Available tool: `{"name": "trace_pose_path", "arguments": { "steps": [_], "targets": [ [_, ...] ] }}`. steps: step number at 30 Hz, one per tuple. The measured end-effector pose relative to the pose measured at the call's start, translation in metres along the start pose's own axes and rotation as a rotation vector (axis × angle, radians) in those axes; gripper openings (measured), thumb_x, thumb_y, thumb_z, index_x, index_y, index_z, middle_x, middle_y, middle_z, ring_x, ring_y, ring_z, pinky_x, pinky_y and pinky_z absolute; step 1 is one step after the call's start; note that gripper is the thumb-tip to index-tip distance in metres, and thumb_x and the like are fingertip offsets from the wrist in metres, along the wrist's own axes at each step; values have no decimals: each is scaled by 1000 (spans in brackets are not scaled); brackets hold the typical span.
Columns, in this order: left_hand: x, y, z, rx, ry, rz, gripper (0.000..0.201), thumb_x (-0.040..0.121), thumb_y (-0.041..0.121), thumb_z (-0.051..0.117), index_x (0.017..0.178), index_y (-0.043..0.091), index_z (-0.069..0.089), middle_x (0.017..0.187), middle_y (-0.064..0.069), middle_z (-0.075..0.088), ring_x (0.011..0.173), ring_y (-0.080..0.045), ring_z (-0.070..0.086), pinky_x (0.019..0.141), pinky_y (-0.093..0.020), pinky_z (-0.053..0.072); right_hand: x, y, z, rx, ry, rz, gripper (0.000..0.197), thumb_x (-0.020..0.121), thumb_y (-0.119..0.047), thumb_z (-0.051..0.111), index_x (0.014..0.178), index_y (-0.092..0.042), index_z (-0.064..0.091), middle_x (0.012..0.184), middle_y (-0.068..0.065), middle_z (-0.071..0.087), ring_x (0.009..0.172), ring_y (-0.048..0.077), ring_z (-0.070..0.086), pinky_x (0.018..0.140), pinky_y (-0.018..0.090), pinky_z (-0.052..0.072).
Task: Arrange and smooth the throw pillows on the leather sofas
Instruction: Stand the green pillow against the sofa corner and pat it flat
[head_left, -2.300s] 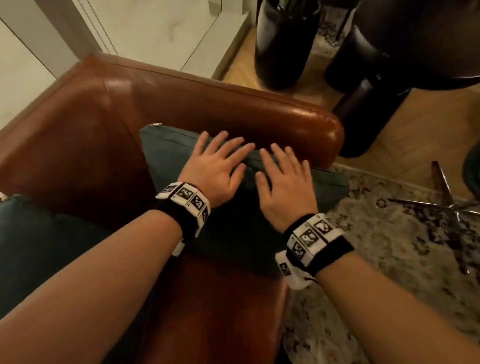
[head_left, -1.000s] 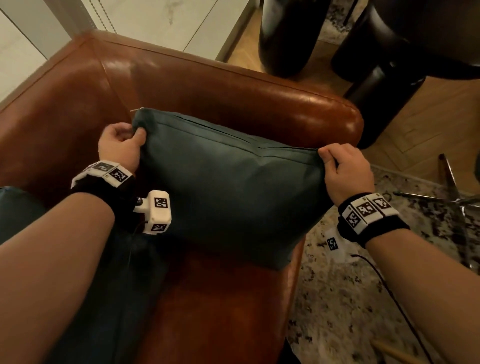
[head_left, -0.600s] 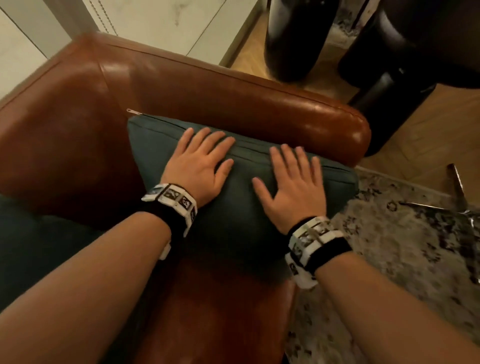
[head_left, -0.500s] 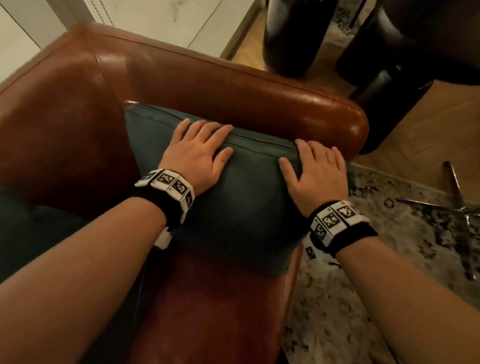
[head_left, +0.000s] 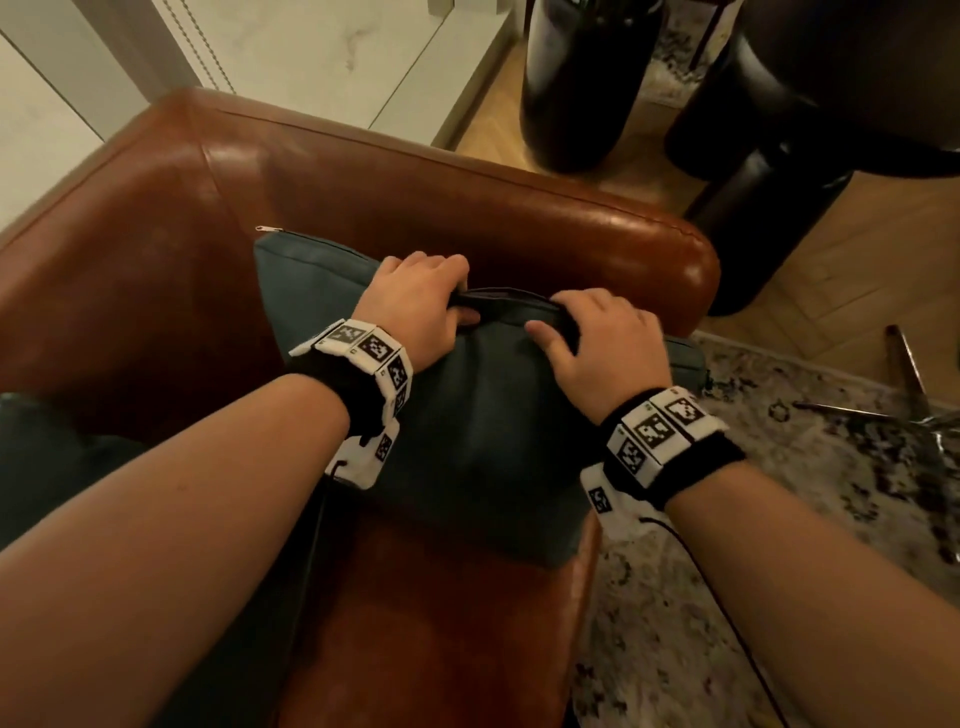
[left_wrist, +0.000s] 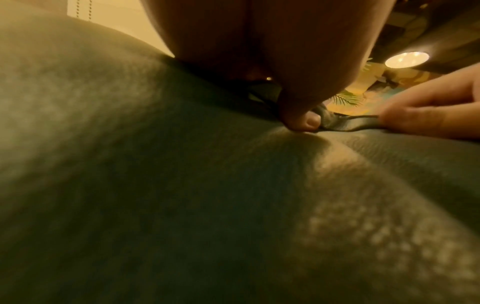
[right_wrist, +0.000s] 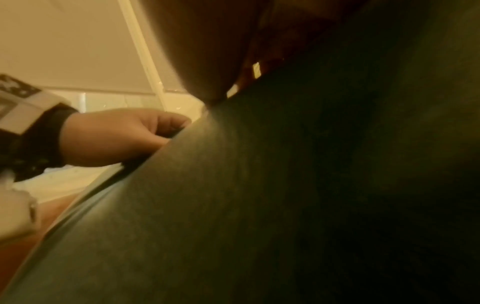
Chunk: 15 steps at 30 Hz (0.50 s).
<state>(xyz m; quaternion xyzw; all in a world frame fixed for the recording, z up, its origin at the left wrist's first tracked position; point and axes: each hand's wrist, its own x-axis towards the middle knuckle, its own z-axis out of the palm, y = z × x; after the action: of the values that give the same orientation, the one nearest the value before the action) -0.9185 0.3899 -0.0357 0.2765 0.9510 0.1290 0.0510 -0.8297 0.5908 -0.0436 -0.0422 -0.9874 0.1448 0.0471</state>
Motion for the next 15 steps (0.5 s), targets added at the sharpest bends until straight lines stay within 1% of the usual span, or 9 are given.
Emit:
{"name": "trace_pose_path", "arguments": {
  "steps": [2, 4, 6, 7, 9, 11, 12, 14, 15],
  "targets": [
    [0, -4, -1, 2, -26, 40, 20, 93, 41, 56, 100, 24, 49, 97, 6, 54, 104, -22, 50, 93, -36, 33, 5, -1, 4, 50, 8, -30, 25, 97, -46, 52, 97, -23, 62, 86, -6, 60, 88, 21, 60, 78, 37, 44],
    [-1, -15, -5, 20, -78, 95, 31, 95, 48, 49, 113, 23, 54, 109, 2, 59, 109, -22, 50, 95, -36, 33, 4, 0, 8, 111, 50, -43, 22, 96, -40, 57, 88, -21, 63, 76, -7, 58, 76, 20, 59, 71, 36, 46],
    [-5, -34, -13, 128, -107, 140, 51, 96, 58, 31, 128, 25, 53, 124, 1, 59, 117, -23, 50, 101, -39, 33, 2, 7, 10, 108, 71, -82, 23, 97, -41, 55, 90, -21, 66, 78, -5, 63, 76, 20, 60, 70, 35, 44],
    [-7, -47, -18, 182, -123, 131, 60, 94, 62, 21, 133, 28, 50, 131, 1, 57, 121, -24, 48, 104, -41, 31, 0, 12, 10, 91, 68, -102, 26, 98, -43, 52, 94, -22, 66, 81, -5, 65, 79, 20, 60, 72, 36, 43],
    [-15, -77, -30, 223, -160, 48, 68, 90, 64, 12, 139, 31, 46, 138, 1, 53, 128, -26, 44, 109, -43, 26, -3, 25, 9, 35, 23, -86, 34, 99, -50, 42, 103, -24, 64, 91, -5, 66, 88, 21, 60, 78, 37, 41],
    [-23, -102, -39, 221, -178, -49, 68, 89, 62, 14, 137, 28, 48, 135, -4, 54, 126, -32, 46, 110, -46, 28, -7, 36, 7, -25, -18, -34, 44, 98, -59, 33, 103, -24, 60, 91, -6, 63, 90, 20, 58, 79, 36, 39],
    [-26, -108, -43, 210, -168, -83, 64, 90, 60, 18, 131, 23, 52, 128, -8, 57, 120, -36, 51, 106, -48, 35, -8, 41, 7, -51, -13, -25, 47, 97, -62, 31, 97, -24, 58, 85, -6, 60, 84, 20, 58, 74, 34, 38],
    [-29, -108, -47, 204, -96, -119, 43, 96, 47, 32, 112, 14, 54, 108, -13, 59, 102, -39, 57, 87, -52, 47, -10, 44, 7, -87, 40, -31, 50, 96, -64, 29, 79, -22, 50, 68, -7, 51, 63, 20, 56, 59, 30, 35],
    [-29, -106, -47, 205, -58, -134, 31, 98, 40, 38, 104, 13, 52, 102, -13, 59, 96, -40, 58, 78, -50, 49, -9, 42, 6, -92, 63, -34, 52, 95, -65, 28, 74, -21, 46, 61, -7, 46, 55, 22, 53, 54, 29, 33]
  ]
}}
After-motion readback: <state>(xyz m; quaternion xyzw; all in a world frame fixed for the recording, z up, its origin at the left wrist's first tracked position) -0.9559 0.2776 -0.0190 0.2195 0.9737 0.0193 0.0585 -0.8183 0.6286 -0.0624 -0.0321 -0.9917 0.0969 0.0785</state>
